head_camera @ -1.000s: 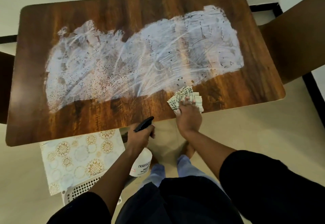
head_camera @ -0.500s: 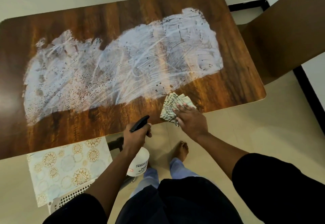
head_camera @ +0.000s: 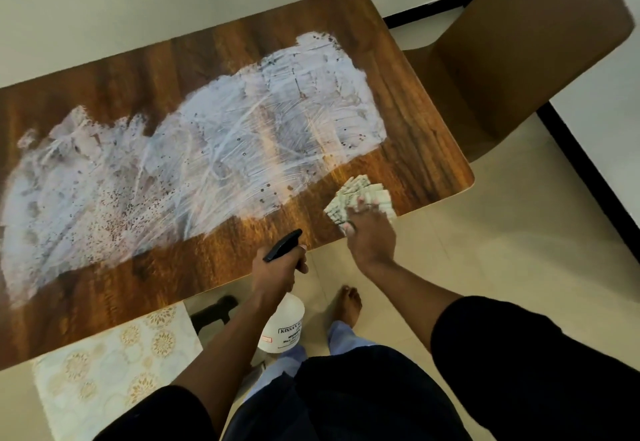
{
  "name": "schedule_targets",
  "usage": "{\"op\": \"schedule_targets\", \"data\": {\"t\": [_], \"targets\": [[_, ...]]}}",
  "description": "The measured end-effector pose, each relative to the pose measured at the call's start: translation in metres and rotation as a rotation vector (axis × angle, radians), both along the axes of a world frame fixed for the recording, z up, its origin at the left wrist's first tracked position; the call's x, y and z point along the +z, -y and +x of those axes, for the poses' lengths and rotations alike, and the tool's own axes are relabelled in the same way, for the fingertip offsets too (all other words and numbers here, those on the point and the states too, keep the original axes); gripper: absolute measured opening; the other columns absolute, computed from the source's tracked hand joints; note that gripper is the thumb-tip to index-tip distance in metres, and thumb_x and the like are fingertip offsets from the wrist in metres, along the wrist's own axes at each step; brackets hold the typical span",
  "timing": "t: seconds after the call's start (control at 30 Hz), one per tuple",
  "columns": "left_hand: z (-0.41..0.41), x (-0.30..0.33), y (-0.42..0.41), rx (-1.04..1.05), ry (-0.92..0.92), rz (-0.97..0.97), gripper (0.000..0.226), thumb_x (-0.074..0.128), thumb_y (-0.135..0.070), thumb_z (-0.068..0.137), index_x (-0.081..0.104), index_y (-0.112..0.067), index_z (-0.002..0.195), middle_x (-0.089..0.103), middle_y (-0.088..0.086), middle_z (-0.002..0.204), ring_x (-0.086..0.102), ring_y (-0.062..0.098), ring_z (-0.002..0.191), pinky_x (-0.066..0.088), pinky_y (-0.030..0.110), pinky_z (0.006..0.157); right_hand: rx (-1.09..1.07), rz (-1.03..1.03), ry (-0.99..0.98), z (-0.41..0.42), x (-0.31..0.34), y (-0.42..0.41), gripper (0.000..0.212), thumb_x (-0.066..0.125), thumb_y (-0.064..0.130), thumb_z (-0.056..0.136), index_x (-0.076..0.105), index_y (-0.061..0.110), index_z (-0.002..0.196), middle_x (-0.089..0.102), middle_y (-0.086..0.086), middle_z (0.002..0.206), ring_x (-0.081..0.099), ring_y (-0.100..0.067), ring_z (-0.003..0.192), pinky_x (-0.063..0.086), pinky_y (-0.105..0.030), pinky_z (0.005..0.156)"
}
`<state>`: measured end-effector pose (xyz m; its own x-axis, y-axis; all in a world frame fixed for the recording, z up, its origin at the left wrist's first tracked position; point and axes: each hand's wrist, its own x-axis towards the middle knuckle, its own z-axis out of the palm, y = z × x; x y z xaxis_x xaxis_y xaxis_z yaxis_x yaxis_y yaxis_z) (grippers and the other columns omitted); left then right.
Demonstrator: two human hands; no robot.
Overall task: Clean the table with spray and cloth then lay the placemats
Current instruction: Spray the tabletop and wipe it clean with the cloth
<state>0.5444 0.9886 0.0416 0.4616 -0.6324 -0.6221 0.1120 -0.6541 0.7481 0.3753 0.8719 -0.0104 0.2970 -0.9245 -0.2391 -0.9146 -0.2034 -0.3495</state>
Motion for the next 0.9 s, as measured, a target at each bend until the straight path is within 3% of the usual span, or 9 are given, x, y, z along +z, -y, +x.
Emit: {"op": "schedule_targets", "data": {"t": [0.07,0.13,0.23,0.3,0.4,0.63,0.8,0.9], "targets": [[-0.005,0.002,0.01,-0.001,-0.001,0.005,0.024,0.073,-0.018,0.096,0.072,0.006,0.1,0.076,0.022,0.076,0.046,0.018,0.043,0.041,0.031,0.044,0.148,-0.006,0.026,0.004,-0.006,-0.007,0.043,0.065,0.024,0.097,0.062,0.022,0.141,0.046,-0.006,0.159,0.039,-0.036,0.148,0.033,-0.044,0.118],[-0.011,0.007,0.02,-0.029,0.013,0.002,0.017,0.071,-0.014,0.095,0.077,0.002,0.095,0.075,0.024,0.076,0.043,0.019,0.042,0.04,0.029,0.044,0.213,0.01,0.06,-0.003,-0.008,-0.002,0.044,0.065,0.024,0.097,0.062,0.023,0.141,0.047,-0.003,0.158,0.038,-0.031,0.15,0.03,-0.042,0.12],[-0.02,0.013,0.034,-0.06,0.02,-0.005,0.019,0.073,-0.014,0.095,0.077,-0.003,0.08,0.074,0.023,0.073,0.044,0.019,0.042,0.041,0.028,0.045,0.15,0.011,0.199,-0.03,-0.009,0.016,0.043,0.069,0.017,0.092,0.069,0.021,0.135,0.059,-0.004,0.148,0.048,-0.029,0.143,0.038,-0.04,0.117],[-0.023,0.014,0.041,-0.065,0.014,-0.002,0.02,0.074,-0.015,0.095,0.076,-0.002,0.081,0.074,0.019,0.071,0.044,0.019,0.043,0.042,0.029,0.046,0.028,0.002,0.239,-0.052,-0.006,0.036,0.042,0.066,0.016,0.092,0.07,0.022,0.134,0.061,-0.003,0.146,0.05,-0.028,0.141,0.044,-0.042,0.113],[-0.028,0.015,0.048,-0.067,0.015,0.002,0.022,0.073,-0.016,0.096,0.076,0.001,0.081,0.074,0.019,0.07,0.044,0.019,0.043,0.042,0.029,0.046,-0.127,0.0,0.166,-0.089,-0.002,0.073,0.041,0.064,0.018,0.097,0.067,0.025,0.137,0.058,-0.001,0.149,0.047,-0.026,0.142,0.045,-0.04,0.111],[-0.038,0.011,0.061,-0.132,0.023,0.013,0.026,0.072,-0.017,0.097,0.076,0.001,0.079,0.074,0.019,0.07,0.044,0.02,0.042,0.041,0.029,0.046,-0.386,-0.011,0.118,-0.141,-0.005,0.121,0.039,0.065,0.013,0.099,0.066,0.015,0.138,0.056,-0.008,0.15,0.043,-0.03,0.146,0.036,-0.041,0.117],[-0.053,0.01,0.082,-0.142,-0.003,0.029,0.023,0.075,-0.021,0.095,0.076,0.002,0.089,0.075,0.022,0.075,0.046,0.02,0.045,0.041,0.03,0.045,-0.376,-0.02,0.032,-0.109,0.001,0.08,0.042,0.062,0.014,0.097,0.064,0.014,0.138,0.056,-0.013,0.15,0.049,-0.039,0.138,0.045,-0.046,0.108],[-0.065,0.011,0.097,-0.186,0.001,0.01,0.026,0.074,-0.022,0.092,0.076,0.003,0.085,0.074,0.021,0.073,0.047,0.019,0.045,0.041,0.029,0.045,-0.271,-0.019,-0.009,-0.1,0.001,0.056,0.044,0.064,0.022,0.098,0.061,0.016,0.142,0.052,-0.01,0.154,0.044,-0.035,0.145,0.039,-0.046,0.115]]}}
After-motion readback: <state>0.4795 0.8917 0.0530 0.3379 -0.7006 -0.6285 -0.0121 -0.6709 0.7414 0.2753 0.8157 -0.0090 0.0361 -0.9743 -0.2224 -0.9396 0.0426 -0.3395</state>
